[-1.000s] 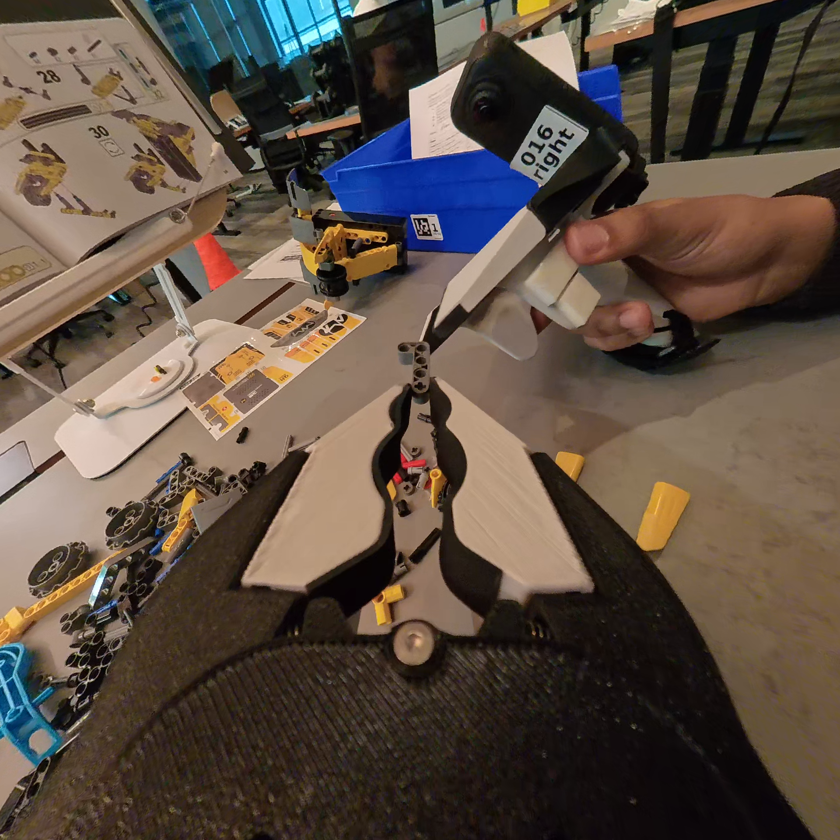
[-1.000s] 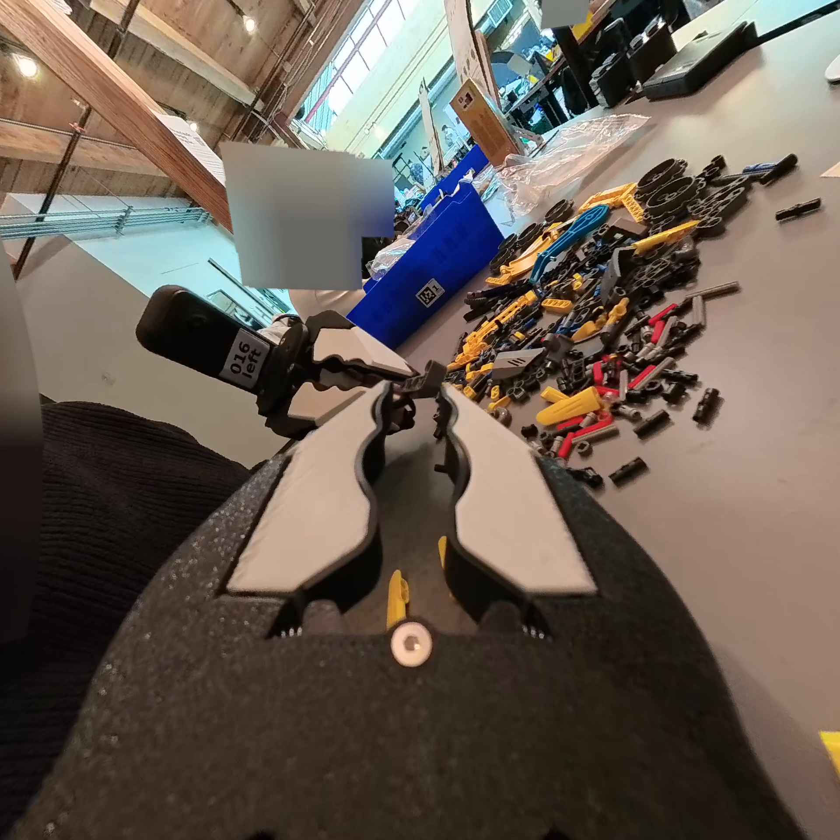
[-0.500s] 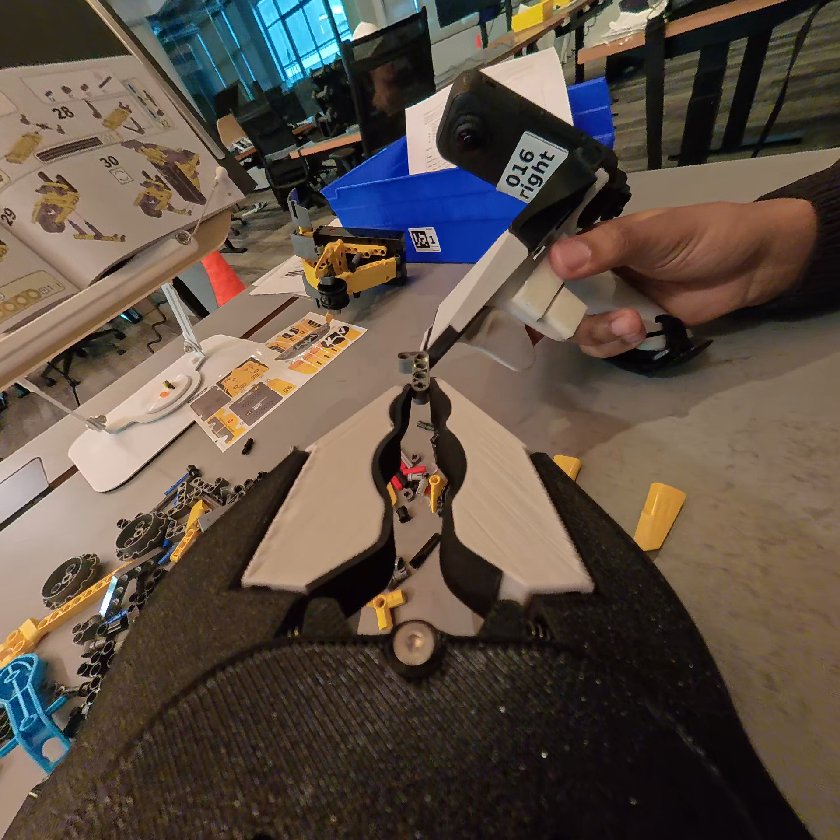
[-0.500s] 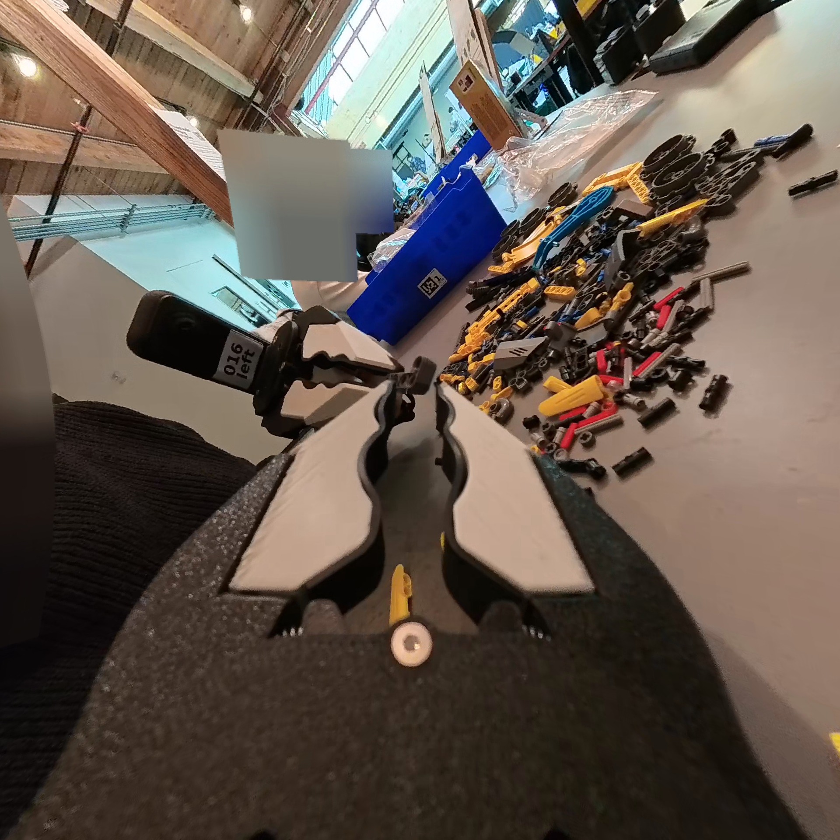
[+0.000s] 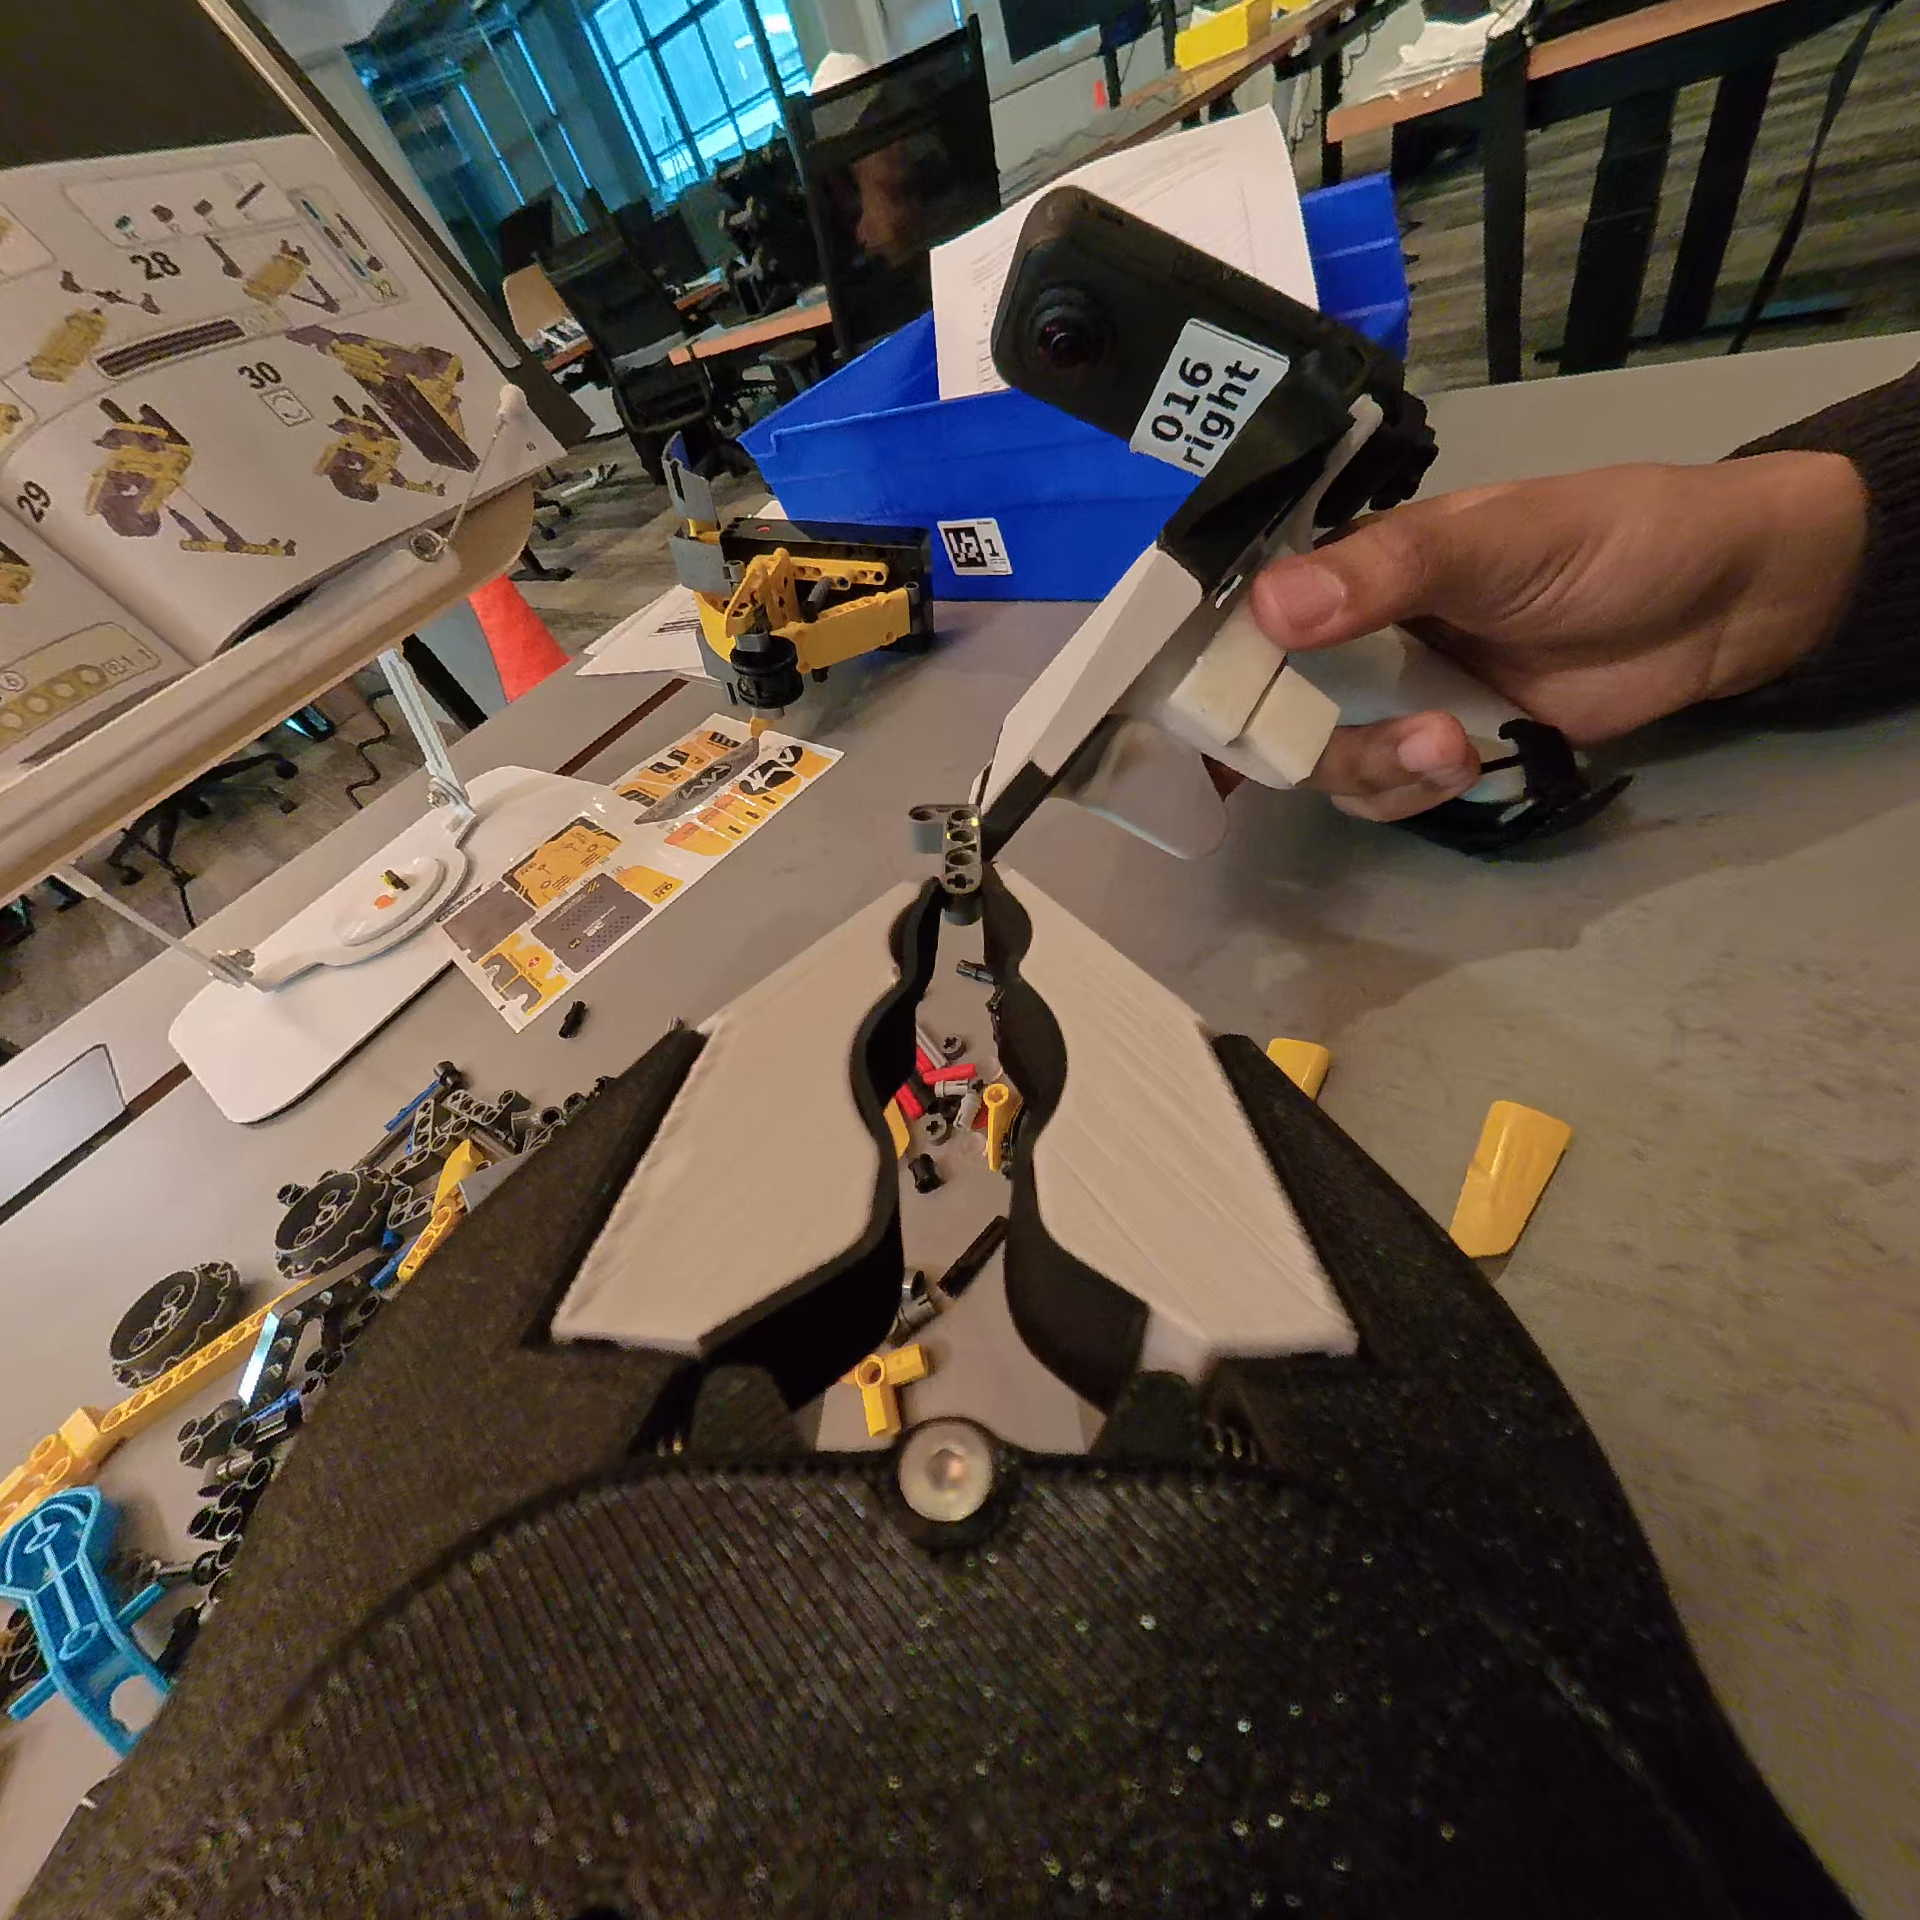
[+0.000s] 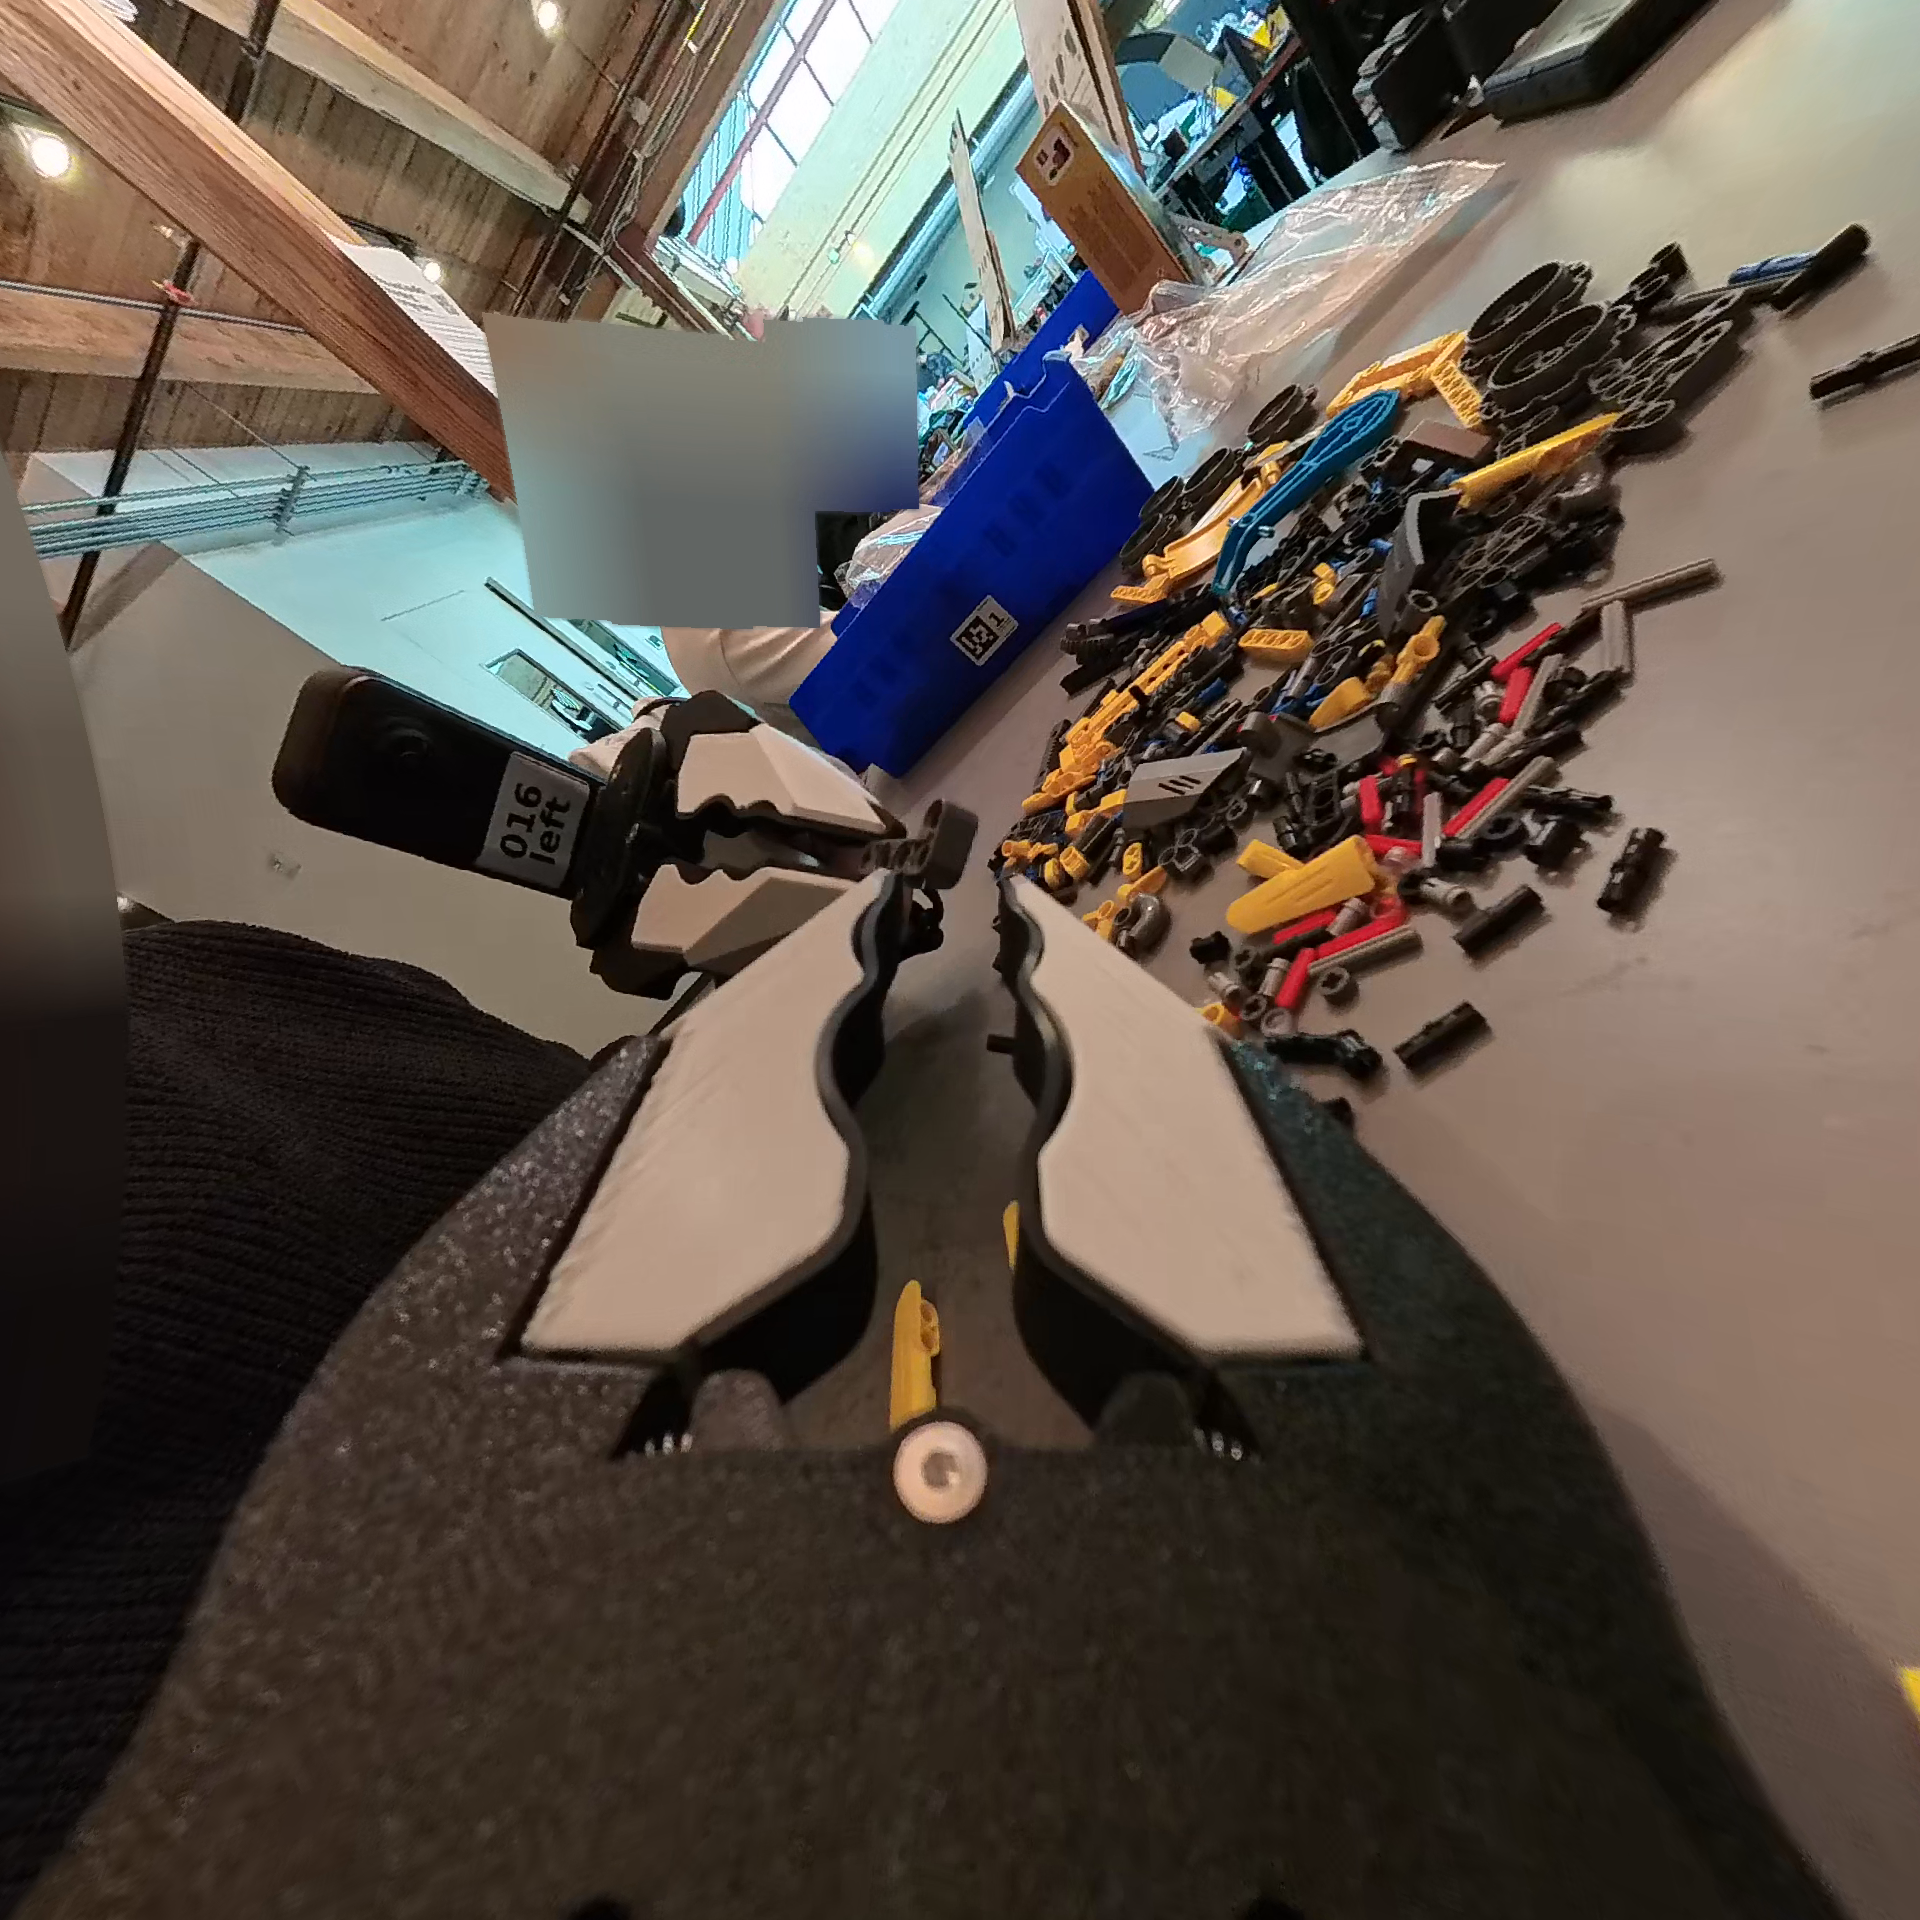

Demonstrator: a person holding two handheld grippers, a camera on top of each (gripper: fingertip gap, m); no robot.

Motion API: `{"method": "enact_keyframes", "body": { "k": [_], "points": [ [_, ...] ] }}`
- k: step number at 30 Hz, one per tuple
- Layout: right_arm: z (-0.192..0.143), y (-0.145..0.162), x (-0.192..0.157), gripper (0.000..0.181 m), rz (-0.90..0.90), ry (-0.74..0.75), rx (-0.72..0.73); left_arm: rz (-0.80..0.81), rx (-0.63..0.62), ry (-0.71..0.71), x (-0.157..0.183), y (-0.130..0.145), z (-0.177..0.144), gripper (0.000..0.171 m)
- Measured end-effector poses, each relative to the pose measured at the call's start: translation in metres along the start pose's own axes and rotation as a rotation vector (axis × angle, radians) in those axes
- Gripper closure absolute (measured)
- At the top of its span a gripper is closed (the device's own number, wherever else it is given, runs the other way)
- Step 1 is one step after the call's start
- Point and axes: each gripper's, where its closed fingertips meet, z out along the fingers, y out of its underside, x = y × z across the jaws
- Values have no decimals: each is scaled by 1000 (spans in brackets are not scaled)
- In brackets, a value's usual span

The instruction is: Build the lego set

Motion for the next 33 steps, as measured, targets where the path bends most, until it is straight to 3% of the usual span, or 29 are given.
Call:
{"method": "enact_keyframes", "body": {
  "k": [33],
  "points": [
    [4, -1, -12, 155, -52, -37, 5, -9, -37, 21, 3, 8, 2, 168]
  ]
}}
